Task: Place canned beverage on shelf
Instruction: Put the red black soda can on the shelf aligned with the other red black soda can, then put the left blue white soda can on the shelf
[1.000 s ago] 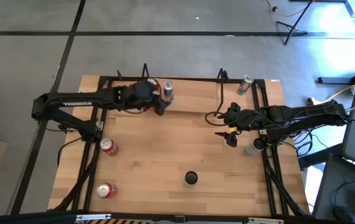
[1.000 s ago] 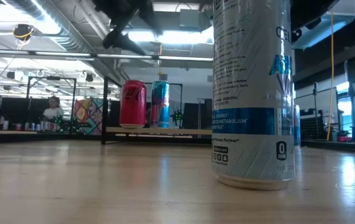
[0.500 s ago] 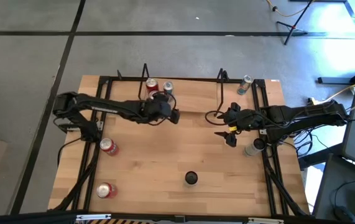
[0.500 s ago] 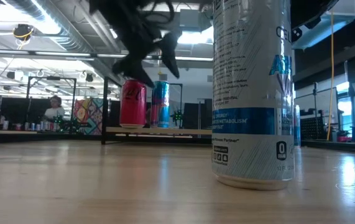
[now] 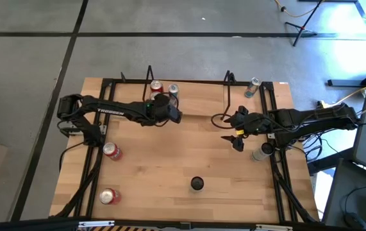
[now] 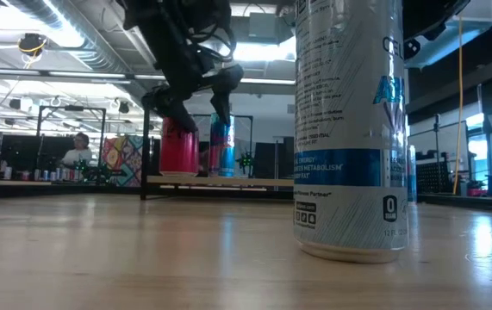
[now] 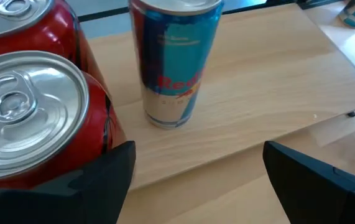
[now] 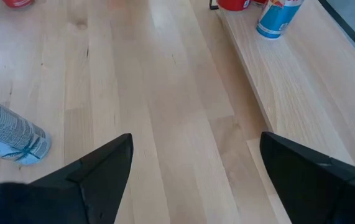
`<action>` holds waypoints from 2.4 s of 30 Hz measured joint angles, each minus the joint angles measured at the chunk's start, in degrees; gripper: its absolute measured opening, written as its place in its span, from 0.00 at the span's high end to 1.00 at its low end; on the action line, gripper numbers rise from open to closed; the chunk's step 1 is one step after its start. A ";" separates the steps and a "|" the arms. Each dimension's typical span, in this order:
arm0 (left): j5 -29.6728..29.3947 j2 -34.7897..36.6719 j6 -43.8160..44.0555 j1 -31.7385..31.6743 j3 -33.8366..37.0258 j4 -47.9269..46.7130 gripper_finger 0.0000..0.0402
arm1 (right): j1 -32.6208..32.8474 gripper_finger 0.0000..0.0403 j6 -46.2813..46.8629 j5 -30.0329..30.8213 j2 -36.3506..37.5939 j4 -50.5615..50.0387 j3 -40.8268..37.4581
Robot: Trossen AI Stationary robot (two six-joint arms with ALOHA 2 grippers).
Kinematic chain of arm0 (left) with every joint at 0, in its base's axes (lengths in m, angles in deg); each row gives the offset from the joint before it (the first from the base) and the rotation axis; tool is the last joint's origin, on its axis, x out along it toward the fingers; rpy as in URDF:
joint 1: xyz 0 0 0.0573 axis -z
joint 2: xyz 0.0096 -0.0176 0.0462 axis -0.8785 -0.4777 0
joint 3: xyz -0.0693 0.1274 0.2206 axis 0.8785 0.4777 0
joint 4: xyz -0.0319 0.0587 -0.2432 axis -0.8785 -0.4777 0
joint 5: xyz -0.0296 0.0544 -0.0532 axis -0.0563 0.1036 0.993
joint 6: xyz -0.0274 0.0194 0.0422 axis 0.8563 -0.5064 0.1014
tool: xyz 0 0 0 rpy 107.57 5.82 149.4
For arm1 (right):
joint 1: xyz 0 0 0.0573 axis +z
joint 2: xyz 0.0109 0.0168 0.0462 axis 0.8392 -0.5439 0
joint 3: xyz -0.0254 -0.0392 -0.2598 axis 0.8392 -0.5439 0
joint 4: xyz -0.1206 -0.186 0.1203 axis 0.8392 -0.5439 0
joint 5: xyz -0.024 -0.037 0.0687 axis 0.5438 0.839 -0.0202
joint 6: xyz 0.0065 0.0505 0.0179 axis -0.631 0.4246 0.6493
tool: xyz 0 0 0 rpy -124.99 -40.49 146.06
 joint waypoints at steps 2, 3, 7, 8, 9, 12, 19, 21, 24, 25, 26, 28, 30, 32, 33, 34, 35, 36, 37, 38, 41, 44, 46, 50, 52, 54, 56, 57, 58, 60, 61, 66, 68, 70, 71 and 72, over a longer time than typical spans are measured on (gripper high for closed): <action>-0.57 0.00 0.07 -0.05 0.00 -0.77 0.14 | 0.00 0.15 0.00 0.00 0.00 -0.03 0.00; -1.13 0.00 0.27 -0.04 0.00 -1.43 0.14 | 0.00 0.15 0.00 0.00 0.00 -0.03 0.00; -1.23 0.00 0.51 -0.03 0.00 -1.54 0.14 | 0.02 0.15 0.00 0.00 0.00 -0.03 0.00; -1.03 0.04 0.03 0.12 0.00 -1.05 0.14 | 0.02 0.15 0.00 0.00 0.00 -0.03 0.00; -0.84 0.28 -0.36 0.35 0.00 -0.71 0.14 | 0.02 0.15 0.00 0.00 0.00 -0.03 0.00; 0.70 1.71 -1.90 1.30 0.00 0.16 0.14 | 0.01 0.15 0.00 -0.13 0.00 -0.01 0.00; 13.65 10.39 -10.91 6.75 -0.02 8.02 0.14 | 0.02 0.15 -0.04 -3.23 0.00 1.19 0.02; 19.60 12.31 -11.90 8.14 -0.04 9.56 0.14 | 0.02 0.15 0.02 -3.60 0.00 2.66 0.02; 29.58 14.55 -13.51 10.60 -0.05 12.68 0.14 | 0.02 0.15 -0.06 -5.75 0.00 5.40 0.02; 32.51 15.04 -14.06 11.73 -0.09 13.02 0.14 | 0.02 0.15 -0.21 -7.19 0.00 6.30 0.02; 34.34 15.34 -14.18 13.02 -0.09 12.83 0.14 | 0.02 0.15 -0.23 -8.58 -0.01 7.03 0.02; 35.82 15.63 -13.91 15.37 -0.09 11.66 0.14 | 0.05 0.15 -0.05 -11.09 0.00 8.13 0.02; 35.93 15.65 -13.71 17.49 -0.09 10.42 0.14 | 0.07 0.15 1.72 -13.46 0.00 9.42 0.02; 36.80 15.65 -12.73 19.36 -0.09 7.29 0.14 | 0.07 0.15 4.83 -15.99 0.00 11.22 0.02; 37.79 15.65 -11.67 20.21 -0.09 5.05 0.14 | 0.23 0.15 6.54 -17.36 0.00 12.47 0.02; 39.07 15.65 -11.08 20.95 -0.09 2.30 0.14 | 0.89 0.15 8.55 -18.38 -0.12 13.92 0.02; 39.80 15.65 -10.68 21.82 -0.09 -0.88 0.14 | 1.91 0.15 10.49 -18.60 -0.56 15.90 0.02; 39.75 15.65 -10.59 23.04 -0.09 -3.78 0.14 | 3.08 0.15 12.06 -18.59 -1.05 17.92 0.21; 39.09 15.65 -10.55 24.44 -0.07 -6.42 0.14 | 4.47 0.15 13.28 -17.78 -1.95 19.45 0.55; 38.42 15.65 -10.49 25.89 -0.07 -8.68 0.14 | 6.18 0.15 14.32 -16.80 -3.23 20.53 1.28; 37.84 15.65 -11.79 31.08 -0.07 -12.54 0.14 | 10.91 0.15 15.06 -12.42 -8.71 21.26 5.36; 33.54 15.65 -12.47 35.58 -0.07 -13.27 0.14 | 14.31 0.15 15.03 -8.44 -15.56 19.33 10.75; 30.66 15.65 -12.30 37.65 -0.07 -13.13 0.14 | 15.80 0.15 15.02 -7.32 -20.13 16.83 14.77; 28.24 15.65 -12.10 41.00 -0.07 -13.32 0.14 | 18.33 0.15 15.04 -6.22 -28.17 7.78 23.12; 27.39 15.65 -12.06 42.21 -0.07 -13.50 0.14 | 19.39 0.15 15.06 -5.57 -31.56 3.84 26.57; 26.32 15.65 -11.62 43.10 -0.07 -13.54 0.14 | 20.44 0.15 15.20 -5.70 -34.40 2.27 29.00; 25.94 15.65 -11.14 43.93 -0.07 -13.56 0.14 | 21.75 0.15 15.24 -6.05 -36.48 2.73 30.37; 25.95 15.65 -10.74 44.39 -0.07 -13.58 0.14 | 22.31 0.15 15.21 -5.99 -37.59 2.73 30.79; 25.91 15.65 -10.45 44.79 -0.07 -13.59 0.14 | 22.69 0.15 15.14 -5.72 -38.48 2.76 31.01; 25.86 15.65 -10.14 45.42 -0.07 -13.68 0.14 | 23.55 0.15 15.26 -4.96 -40.19 2.74 30.99; 25.74 15.65 -10.08 45.63 -0.07 -13.69 0.14 | 23.85 0.15 15.27 -4.90 -41.00 2.88 30.99; 25.61 15.65 -9.91 46.34 -0.07 -13.69 0.14 | 24.37 0.15 14.95 -4.31 -43.89 3.26 30.99; 25.74 15.65 -9.56 46.40 -0.07 -13.74 0.14 | 24.37 0.15 14.49 -4.44 -45.03 3.24 30.95; 25.75 15.65 -9.00 46.36 -0.07 -13.72 0.14 | 24.41 0.15 14.51 -4.19 -45.68 3.08 30.95; 25.74 15.65 -8.85 46.36 -0.07 -13.76 0.14 | 24.41 0.15 14.54 -3.61 -45.90 3.05 30.95; 25.76 15.65 -8.84 46.36 -0.07 -13.72 0.14 | 24.42 0.15 14.56 -3.39 -46.17 3.09 30.95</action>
